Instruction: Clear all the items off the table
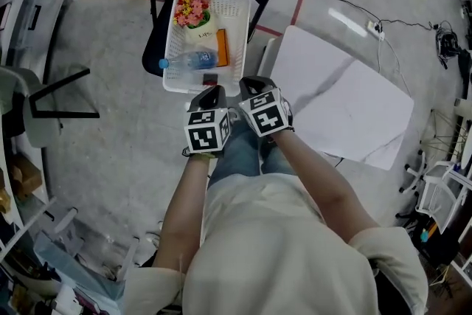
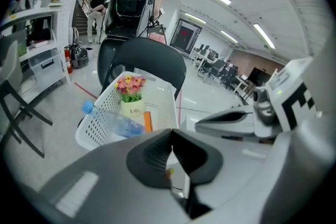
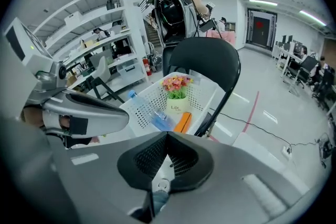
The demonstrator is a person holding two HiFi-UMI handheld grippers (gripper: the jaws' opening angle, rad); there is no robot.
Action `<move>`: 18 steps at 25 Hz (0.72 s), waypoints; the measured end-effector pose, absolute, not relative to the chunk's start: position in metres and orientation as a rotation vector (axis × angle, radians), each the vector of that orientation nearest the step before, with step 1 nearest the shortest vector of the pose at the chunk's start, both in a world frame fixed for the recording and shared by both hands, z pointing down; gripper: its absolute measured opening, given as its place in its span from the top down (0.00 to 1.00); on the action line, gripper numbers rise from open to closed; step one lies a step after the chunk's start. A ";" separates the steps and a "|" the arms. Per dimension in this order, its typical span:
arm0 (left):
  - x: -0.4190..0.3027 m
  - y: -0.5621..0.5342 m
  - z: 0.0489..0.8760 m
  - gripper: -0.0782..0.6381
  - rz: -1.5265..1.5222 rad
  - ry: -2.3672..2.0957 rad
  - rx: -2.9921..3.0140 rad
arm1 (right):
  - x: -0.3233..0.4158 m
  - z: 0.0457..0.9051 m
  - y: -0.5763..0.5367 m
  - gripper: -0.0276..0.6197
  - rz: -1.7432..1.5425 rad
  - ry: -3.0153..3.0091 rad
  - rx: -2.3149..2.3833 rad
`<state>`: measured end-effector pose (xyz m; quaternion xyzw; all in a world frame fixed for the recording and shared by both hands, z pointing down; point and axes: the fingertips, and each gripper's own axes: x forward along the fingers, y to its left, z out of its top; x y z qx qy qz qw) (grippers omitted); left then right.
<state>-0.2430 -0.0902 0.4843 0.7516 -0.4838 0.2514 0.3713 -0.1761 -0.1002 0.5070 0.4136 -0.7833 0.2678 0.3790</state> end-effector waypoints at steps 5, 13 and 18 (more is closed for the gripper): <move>-0.211 -0.082 0.478 0.88 0.664 -1.178 1.992 | -0.138 0.488 -0.088 0.96 0.743 -1.985 1.177; -0.150 -0.056 0.467 0.88 0.704 -1.078 2.093 | -0.063 0.480 -0.046 0.96 0.794 -1.911 1.330; -0.113 -0.031 0.453 0.88 0.714 -1.037 2.153 | -0.027 0.470 -0.013 0.96 0.802 -1.897 1.400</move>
